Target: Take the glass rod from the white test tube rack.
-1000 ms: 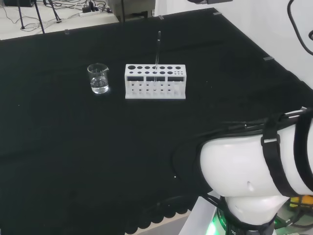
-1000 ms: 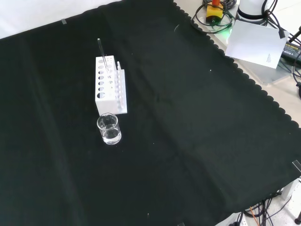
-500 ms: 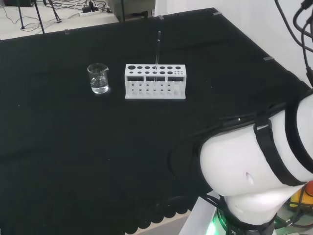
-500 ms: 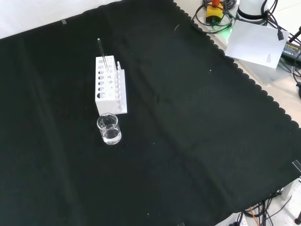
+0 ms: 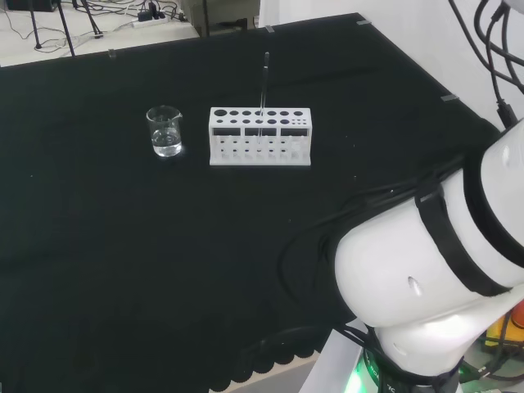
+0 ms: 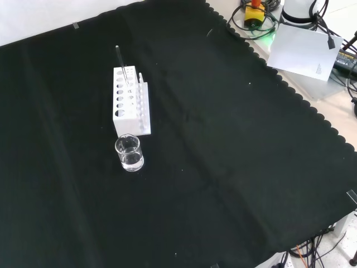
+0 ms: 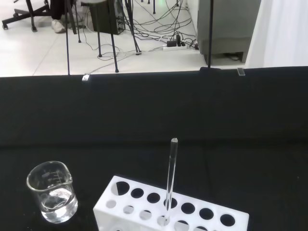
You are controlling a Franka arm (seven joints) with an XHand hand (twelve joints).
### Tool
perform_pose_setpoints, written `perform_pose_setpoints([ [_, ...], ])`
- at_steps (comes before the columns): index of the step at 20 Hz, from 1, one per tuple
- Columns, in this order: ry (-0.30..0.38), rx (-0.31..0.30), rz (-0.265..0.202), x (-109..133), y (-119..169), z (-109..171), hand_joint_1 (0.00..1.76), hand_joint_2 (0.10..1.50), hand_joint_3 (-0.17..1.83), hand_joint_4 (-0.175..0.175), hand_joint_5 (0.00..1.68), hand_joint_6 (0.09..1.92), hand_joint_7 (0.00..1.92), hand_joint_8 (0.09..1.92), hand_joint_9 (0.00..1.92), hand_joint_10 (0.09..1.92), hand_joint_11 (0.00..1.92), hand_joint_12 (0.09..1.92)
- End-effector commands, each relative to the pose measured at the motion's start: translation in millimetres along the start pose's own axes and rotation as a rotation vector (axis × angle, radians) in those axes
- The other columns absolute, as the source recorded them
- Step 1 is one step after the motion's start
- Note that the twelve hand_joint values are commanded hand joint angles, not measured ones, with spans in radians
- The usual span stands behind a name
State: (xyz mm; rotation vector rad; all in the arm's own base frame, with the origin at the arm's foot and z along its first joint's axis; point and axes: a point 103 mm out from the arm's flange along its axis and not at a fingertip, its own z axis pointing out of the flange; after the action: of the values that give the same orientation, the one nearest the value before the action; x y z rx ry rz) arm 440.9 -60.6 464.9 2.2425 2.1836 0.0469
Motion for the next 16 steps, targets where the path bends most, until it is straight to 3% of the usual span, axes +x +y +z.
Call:
perform_pose_setpoints([
  [1, -0.017, -0.001, -0.044, -7.5, 31.3, 20.2, 0.69, 0.83, 0.61, -0.148, 0.24, 0.09, 0.36, 0.92, 0.56, 0.88, 0.13, 1.43],
  [6, -0.018, 0.012, -0.089, 0.4, 43.3, 41.9, 0.69, 0.83, 0.61, -0.152, 0.26, 0.09, 0.41, 0.94, 0.58, 0.88, 0.15, 1.43],
  [8, 0.025, 0.024, -0.110, 0.5, 46.4, 48.7, 0.70, 0.83, 0.61, -0.153, 0.27, 0.09, 0.43, 0.94, 0.60, 0.89, 0.15, 1.43],
  [16, 0.002, 0.023, -0.122, 0.2, 61.7, 80.2, 0.70, 0.83, 0.61, -0.167, 0.33, 0.09, 0.53, 0.96, 0.64, 0.90, 0.16, 1.43],
])
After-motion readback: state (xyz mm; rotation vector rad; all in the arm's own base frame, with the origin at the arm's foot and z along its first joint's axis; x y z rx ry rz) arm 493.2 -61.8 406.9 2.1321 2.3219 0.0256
